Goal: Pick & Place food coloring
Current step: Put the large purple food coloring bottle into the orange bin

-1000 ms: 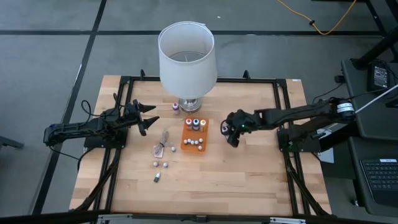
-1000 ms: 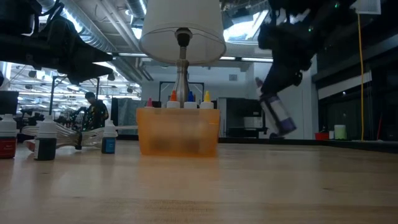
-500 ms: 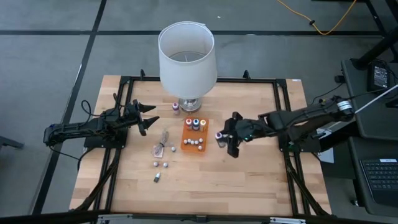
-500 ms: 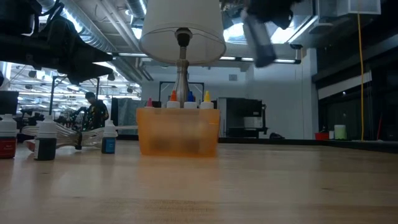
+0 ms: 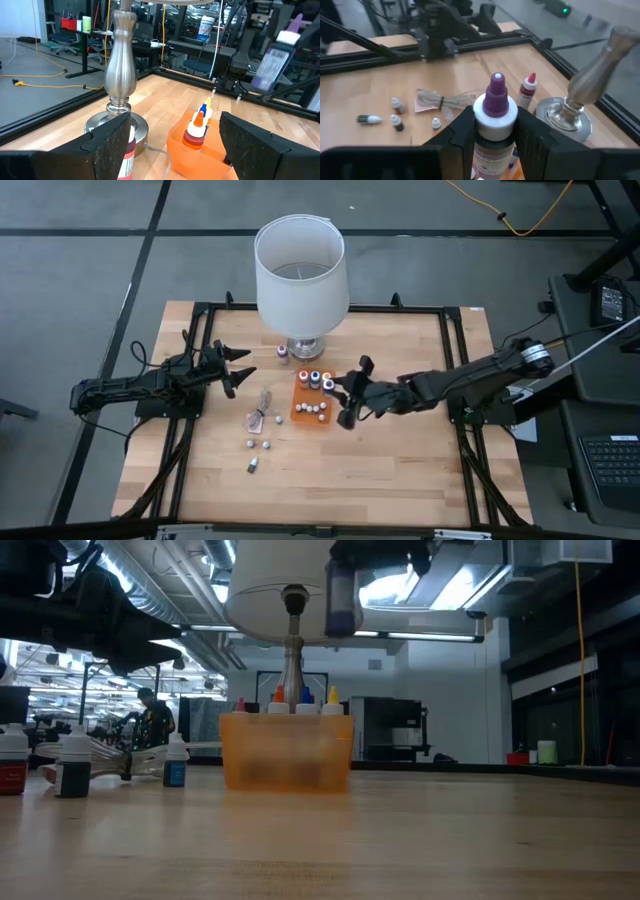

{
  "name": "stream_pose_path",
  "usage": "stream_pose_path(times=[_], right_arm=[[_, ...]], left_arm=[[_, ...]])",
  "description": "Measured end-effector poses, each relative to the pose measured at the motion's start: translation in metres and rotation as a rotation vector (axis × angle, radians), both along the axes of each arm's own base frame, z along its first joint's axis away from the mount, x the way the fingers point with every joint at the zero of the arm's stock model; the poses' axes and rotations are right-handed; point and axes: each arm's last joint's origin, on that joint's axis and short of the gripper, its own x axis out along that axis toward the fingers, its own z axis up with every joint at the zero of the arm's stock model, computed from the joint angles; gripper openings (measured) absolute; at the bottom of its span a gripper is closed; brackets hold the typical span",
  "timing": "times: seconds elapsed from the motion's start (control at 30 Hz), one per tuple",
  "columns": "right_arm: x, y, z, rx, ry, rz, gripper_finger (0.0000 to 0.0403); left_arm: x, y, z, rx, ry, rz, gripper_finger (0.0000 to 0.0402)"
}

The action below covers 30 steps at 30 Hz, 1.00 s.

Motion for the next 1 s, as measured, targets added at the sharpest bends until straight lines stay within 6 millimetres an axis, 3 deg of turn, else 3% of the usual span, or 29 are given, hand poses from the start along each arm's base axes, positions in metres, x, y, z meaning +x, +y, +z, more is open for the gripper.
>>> stream_pose_path(times=[0.33,0.6,1.0], right_arm=[[0.044,0.011,-0.058,-0.049,0.003,-0.064,0.0112],[0.064,0.007,-0.096,-0.084,0.017,-0.107,0.0112],[0.081,-0.018,-0.118,-0.065,0.01,-0.121,0.0117]], left_arm=[[0.0,0.0,0.0,0.0,0.0,0.0,0.0294],[0.0,0.0,0.0,0.0,0.0,0.0,0.0294],[0.0,0.0,0.0,0.0,0.0,0.0,0.0294]])
